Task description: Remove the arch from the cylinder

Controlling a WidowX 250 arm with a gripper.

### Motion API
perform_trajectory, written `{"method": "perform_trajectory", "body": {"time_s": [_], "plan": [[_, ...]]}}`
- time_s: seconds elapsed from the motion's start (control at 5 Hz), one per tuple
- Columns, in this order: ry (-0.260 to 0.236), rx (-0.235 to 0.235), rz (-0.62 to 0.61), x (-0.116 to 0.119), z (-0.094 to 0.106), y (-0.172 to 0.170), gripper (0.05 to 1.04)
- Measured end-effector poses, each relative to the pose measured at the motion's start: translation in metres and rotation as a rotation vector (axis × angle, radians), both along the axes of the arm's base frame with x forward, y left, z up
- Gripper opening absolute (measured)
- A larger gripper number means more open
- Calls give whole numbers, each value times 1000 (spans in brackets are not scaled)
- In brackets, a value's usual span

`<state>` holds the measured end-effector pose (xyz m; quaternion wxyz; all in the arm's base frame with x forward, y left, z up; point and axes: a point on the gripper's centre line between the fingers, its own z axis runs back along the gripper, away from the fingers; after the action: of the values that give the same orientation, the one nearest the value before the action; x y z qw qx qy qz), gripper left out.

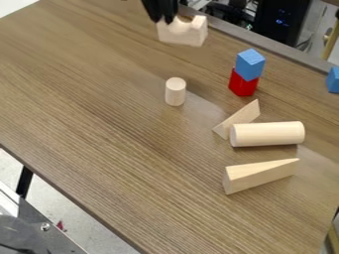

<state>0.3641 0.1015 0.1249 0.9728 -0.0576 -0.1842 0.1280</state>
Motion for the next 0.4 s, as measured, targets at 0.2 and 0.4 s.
{"method": "perform_trajectory", "body": {"time_s": [0.2, 0.4], "plan": [[-25, 43, 39, 15, -9, 15, 196], [-13, 77, 73, 17, -26, 30, 196]]}}
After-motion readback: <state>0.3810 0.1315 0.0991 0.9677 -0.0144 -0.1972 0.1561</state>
